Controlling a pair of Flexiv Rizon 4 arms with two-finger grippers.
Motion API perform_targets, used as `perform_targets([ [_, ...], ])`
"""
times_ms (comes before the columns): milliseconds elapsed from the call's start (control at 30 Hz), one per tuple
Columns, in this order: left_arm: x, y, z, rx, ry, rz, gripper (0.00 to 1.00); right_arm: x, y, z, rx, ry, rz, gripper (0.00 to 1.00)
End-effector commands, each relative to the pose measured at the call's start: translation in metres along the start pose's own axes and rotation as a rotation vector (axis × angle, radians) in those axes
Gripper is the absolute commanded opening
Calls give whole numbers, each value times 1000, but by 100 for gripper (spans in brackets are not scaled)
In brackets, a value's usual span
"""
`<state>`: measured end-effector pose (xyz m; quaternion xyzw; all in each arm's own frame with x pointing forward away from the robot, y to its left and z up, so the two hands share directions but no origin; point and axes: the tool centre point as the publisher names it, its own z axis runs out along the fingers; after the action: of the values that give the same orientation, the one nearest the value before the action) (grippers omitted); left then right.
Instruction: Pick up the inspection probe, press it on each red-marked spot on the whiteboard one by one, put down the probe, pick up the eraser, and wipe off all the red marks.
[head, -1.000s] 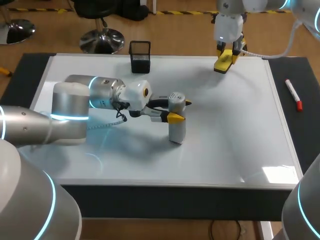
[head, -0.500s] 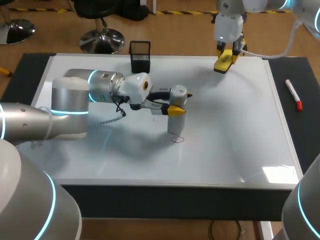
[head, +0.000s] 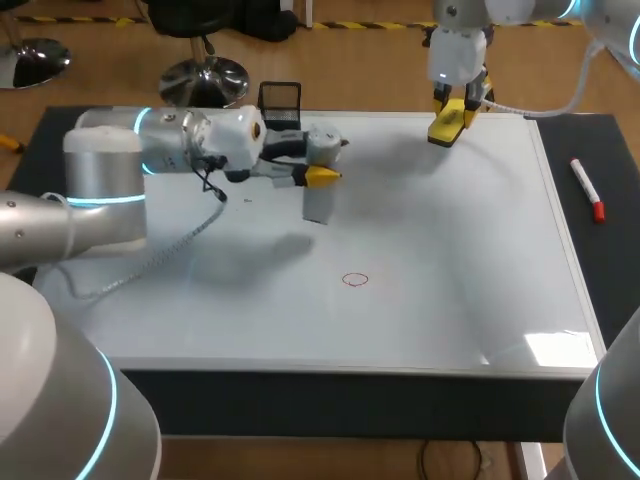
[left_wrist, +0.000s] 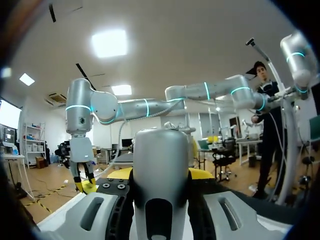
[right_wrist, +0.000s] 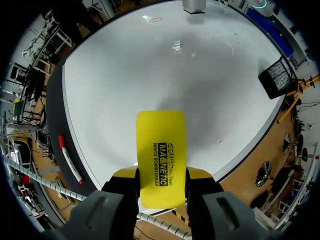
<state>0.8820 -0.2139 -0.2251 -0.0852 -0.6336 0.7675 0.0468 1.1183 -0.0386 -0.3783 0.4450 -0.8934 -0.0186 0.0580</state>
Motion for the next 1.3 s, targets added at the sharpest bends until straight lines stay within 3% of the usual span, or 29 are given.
perform_targets([
  [33,-4,-13,-21,-19,-53,9,0,1,0,-2,2,3,-2,0],
  [300,-33,-21,-68,16,-178,19,0,1,0,-2,2,3,-2,0],
  [633,-56,-16,-111,13,-288,-11,0,1,0,-2,2,3,-2,0],
  [1300,-72,-14,-143,9,-358,-41,0,1,0,-2,2,3,-2,0],
])
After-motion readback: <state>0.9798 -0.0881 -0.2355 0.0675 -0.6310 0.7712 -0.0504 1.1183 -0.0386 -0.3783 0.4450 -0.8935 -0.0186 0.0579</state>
